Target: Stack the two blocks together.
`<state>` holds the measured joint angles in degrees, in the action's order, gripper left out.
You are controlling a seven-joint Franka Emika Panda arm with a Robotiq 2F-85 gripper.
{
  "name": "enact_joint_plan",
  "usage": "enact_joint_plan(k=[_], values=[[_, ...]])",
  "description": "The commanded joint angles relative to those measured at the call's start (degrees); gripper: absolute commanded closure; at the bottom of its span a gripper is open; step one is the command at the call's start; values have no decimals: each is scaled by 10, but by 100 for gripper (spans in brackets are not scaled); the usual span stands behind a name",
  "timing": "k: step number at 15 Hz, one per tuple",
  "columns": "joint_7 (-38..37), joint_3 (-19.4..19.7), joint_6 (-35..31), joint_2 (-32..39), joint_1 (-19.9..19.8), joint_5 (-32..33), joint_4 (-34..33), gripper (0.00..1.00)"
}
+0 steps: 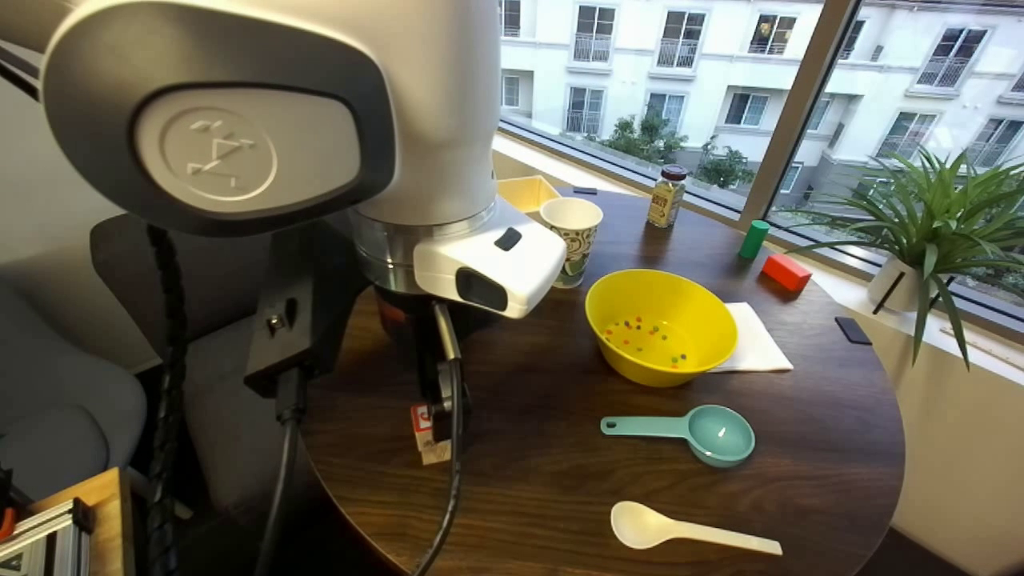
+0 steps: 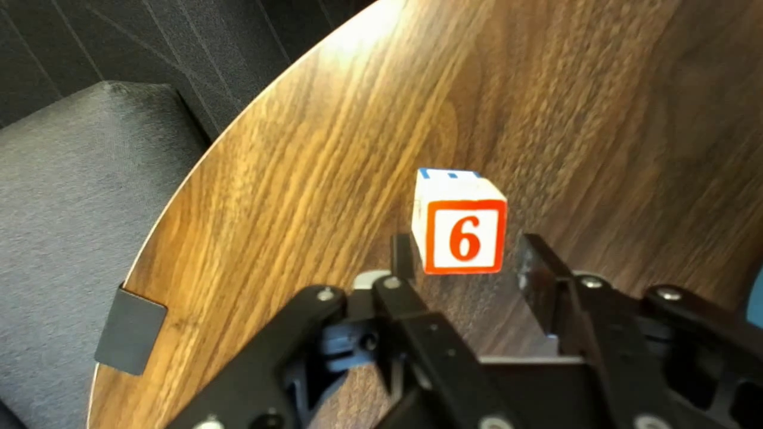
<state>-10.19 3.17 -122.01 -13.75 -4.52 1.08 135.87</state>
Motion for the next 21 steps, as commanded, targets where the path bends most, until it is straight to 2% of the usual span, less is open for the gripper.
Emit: enact_joint_plan(k=[1,3,4,7,10,15,21], values=[[-1,1,3,0,-2,-11,4,18],[-2,2,3,-1,-2,-11,4,2],[3,4,8,-3,-3,-13,2,0],[35,20,41,3,-3,-43,-13,0],[72,38,101,20,-5,-79,-41,0],[93,51,185,62,-14,-87,-95,0],[113,55,221,130,-20,-117,-154,0]])
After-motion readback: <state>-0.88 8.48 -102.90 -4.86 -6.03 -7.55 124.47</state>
